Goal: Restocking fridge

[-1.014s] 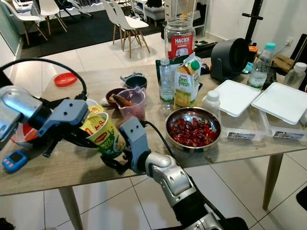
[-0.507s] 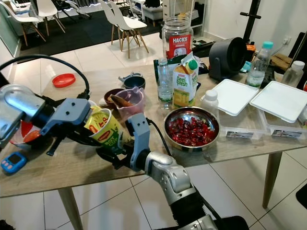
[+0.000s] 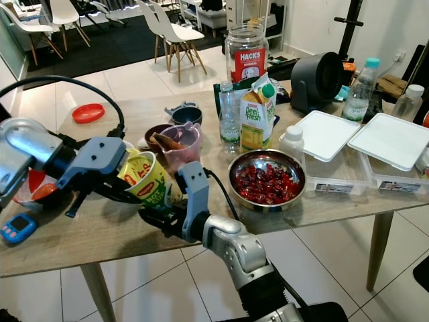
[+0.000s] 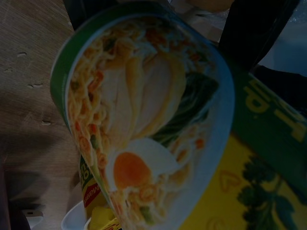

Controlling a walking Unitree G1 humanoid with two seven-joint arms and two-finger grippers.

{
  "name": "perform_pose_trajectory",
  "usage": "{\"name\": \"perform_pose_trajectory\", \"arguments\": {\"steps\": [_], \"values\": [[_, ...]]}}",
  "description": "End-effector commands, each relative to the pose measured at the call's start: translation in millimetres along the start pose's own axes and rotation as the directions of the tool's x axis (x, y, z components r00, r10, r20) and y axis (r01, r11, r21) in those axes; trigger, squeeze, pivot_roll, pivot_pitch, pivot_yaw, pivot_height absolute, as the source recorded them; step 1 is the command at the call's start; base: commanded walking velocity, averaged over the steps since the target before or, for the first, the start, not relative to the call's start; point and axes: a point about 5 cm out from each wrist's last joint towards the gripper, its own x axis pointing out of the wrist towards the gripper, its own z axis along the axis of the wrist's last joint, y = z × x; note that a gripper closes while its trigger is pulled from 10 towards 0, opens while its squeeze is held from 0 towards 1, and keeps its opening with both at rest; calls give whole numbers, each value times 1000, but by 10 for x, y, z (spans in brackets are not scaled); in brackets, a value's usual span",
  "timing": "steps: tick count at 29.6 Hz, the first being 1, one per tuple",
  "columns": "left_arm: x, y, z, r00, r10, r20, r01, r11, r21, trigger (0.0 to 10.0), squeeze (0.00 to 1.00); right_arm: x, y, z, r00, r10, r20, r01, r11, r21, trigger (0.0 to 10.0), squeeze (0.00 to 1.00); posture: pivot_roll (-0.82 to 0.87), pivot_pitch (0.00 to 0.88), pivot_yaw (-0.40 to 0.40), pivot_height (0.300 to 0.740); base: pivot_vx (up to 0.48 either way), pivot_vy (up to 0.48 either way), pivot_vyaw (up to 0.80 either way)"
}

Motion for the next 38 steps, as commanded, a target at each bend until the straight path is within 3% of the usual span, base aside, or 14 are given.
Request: {"name": "perform_pose_trajectory", "arguments": {"steps": [1, 4, 5, 6, 7, 10, 11, 12, 13, 26, 38], "values": [[116, -10, -28, 999, -48, 26, 48, 999, -19, 10000, 0, 19, 57, 122, 997, 40, 63, -37, 998, -51, 10000, 0, -10, 18, 85, 740, 0, 0, 0], [105, -10, -31, 999, -42, 33, 43, 999, -28, 10000, 0, 1, 39, 138, 995, 46, 90, -42, 998, -39, 10000, 0, -8, 19, 84, 740, 0, 0, 0], [106, -10, -32, 999, -42, 34, 43, 999, -29, 10000, 0, 2, 43, 149, 994, 49, 100, -46, 998, -37, 8000, 0, -7, 20, 84, 740, 0, 0, 0], [106, -10, -32, 999, -42, 34, 43, 999, -29, 10000, 0, 2, 43, 149, 994, 49, 100, -46, 998, -37, 8000, 0, -7, 20, 84, 740, 0, 0, 0], [108, -12, -34, 999, -42, 34, 43, 999, -29, 10000, 0, 4, 67, 163, 991, 70, 111, -66, 997, -34, 0, 0, -7, 20, 84, 740, 0, 0, 0], [112, -15, -37, 998, -42, 35, 43, 999, -30, 10000, 0, 7, 106, 180, 987, 96, 125, -93, 995, -34, 0, 0, -7, 20, 84, 740, 0, 0, 0], [114, -19, -40, 998, -44, 35, 45, 999, -31, 10000, 0, 6, 118, 184, 986, 96, 135, -93, 995, -30, 7333, 0, -7, 21, 83, 740, 0, 0, 0], [114, -19, -40, 998, -44, 35, 45, 999, -31, 10000, 0, 6, 118, 184, 986, 96, 135, -93, 995, -30, 7333, 0, -7, 21, 83, 740, 0, 0, 0], [113, -20, -42, 999, -43, 33, 44, 999, -31, 10000, 0, 5, 120, 182, 986, 95, 136, -92, 995, -31, 10000, 0, -7, 23, 83, 740, 0, 0, 0], [114, -12, -45, 999, -40, 34, 41, 999, -33, 10000, 0, -9, 107, 145, 987, 96, 130, -90, 995, -48, 10000, 0, -7, 24, 83, 740, 0, 0, 0], [98, 4, -55, 999, -29, 20, 30, 999, -32, 10000, 0, -12, 32, 60, 996, 53, 77, -43, 992, -121, 10000, 0, -6, 25, 83, 740, 0, 0, 0]]}}
